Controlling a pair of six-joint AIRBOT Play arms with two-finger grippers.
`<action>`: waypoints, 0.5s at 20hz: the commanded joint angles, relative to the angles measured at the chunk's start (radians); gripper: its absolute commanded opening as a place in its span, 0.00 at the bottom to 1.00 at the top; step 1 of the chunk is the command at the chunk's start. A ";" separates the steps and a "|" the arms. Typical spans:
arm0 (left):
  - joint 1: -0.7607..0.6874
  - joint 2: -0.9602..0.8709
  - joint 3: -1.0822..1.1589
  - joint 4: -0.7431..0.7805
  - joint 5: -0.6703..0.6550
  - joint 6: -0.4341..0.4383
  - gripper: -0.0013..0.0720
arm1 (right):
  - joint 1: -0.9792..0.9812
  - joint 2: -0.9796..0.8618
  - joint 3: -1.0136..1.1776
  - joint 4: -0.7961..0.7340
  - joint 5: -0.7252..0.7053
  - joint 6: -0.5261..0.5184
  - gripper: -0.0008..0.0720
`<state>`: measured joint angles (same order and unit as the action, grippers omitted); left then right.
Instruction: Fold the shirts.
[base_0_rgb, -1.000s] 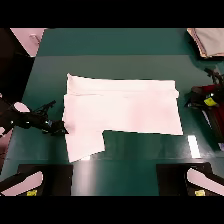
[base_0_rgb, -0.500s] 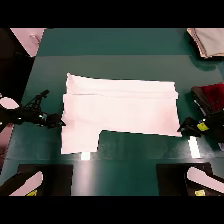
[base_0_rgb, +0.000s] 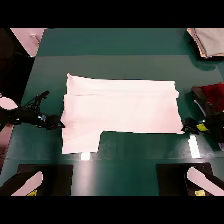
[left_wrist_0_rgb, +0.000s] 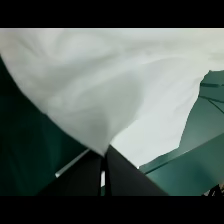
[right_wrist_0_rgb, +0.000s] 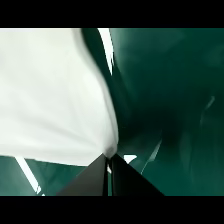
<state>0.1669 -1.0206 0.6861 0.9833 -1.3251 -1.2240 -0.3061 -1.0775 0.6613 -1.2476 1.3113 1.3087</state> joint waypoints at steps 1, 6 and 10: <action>0.000 0.098 0.001 0.045 -0.074 -0.049 0.05 | -0.051 0.163 0.000 -0.041 0.122 -0.001 0.03; 0.000 0.334 0.001 -0.095 -0.222 -0.172 0.05 | -0.096 0.351 0.000 -0.077 0.202 0.000 0.02; 0.000 0.326 0.069 -0.156 -0.105 -0.174 0.05 | -0.010 0.357 0.034 -0.054 0.128 0.008 0.02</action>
<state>0.1665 -0.7170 0.7162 0.8799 -1.4944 -1.3758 -0.3607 -0.7422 0.6712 -1.3083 1.4761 1.3083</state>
